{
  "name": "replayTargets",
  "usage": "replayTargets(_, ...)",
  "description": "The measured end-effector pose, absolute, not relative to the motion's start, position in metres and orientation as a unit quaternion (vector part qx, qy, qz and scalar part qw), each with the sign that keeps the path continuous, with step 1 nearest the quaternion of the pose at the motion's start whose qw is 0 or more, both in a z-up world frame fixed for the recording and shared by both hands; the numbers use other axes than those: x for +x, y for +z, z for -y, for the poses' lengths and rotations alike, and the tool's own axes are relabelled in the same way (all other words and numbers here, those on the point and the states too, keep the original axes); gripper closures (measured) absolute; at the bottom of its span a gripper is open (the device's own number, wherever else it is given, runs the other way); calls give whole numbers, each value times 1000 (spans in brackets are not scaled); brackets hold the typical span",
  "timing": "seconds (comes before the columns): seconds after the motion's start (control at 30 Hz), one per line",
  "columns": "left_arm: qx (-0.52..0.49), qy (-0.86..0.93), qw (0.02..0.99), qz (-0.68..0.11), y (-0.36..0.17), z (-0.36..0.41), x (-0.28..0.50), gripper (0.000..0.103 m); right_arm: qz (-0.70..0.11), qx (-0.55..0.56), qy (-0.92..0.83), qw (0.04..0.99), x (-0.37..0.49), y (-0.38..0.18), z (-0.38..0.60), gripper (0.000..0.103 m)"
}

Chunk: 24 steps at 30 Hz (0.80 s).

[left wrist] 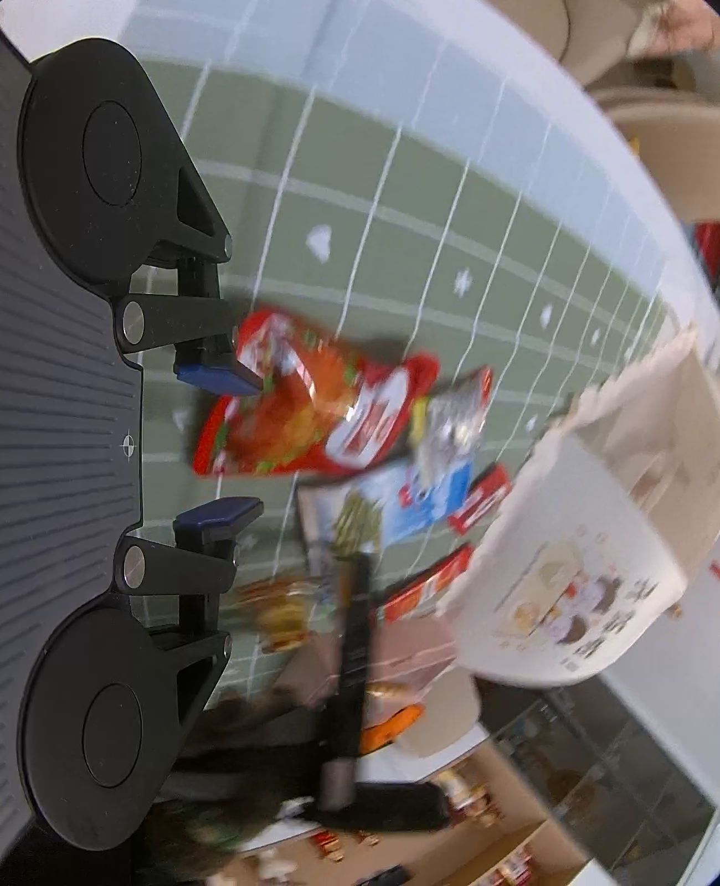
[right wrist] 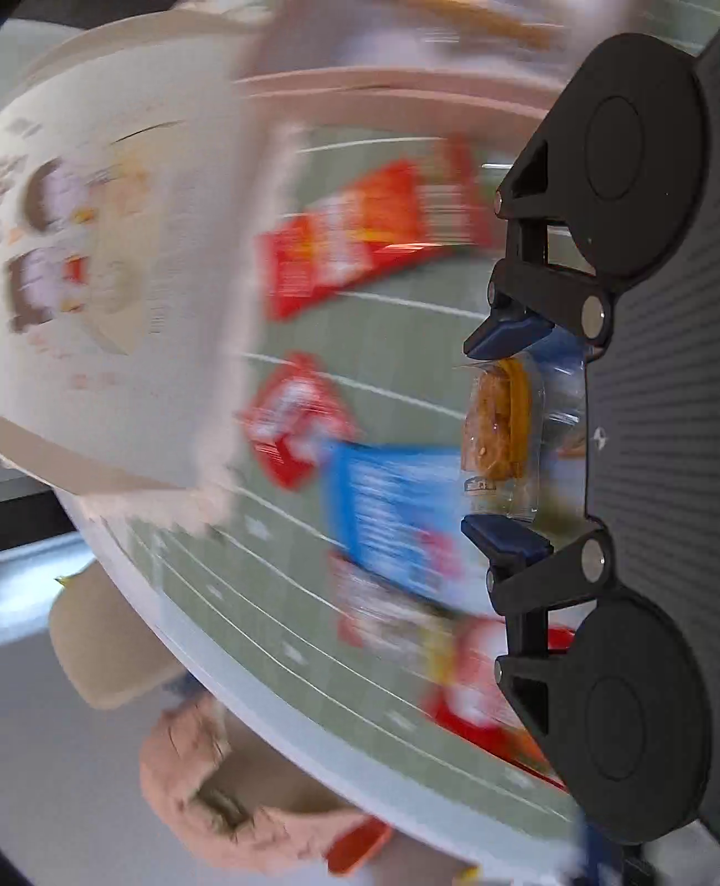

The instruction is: Organize snacks

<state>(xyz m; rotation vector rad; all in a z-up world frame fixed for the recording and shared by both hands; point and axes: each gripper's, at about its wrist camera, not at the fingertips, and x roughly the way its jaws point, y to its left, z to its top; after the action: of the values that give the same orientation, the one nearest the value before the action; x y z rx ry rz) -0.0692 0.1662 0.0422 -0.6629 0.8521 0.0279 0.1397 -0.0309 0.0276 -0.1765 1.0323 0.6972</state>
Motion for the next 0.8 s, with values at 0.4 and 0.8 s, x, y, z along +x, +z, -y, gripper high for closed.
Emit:
replayTargets(0.4,-201,-106,885,-408,64,-96,43,59,-374,-90,282,879,44,46,125,29)
replayTargets(0.8,79,-163,877,-446,29,11,177,56,-365,-99,230,897,5,44,174,25)
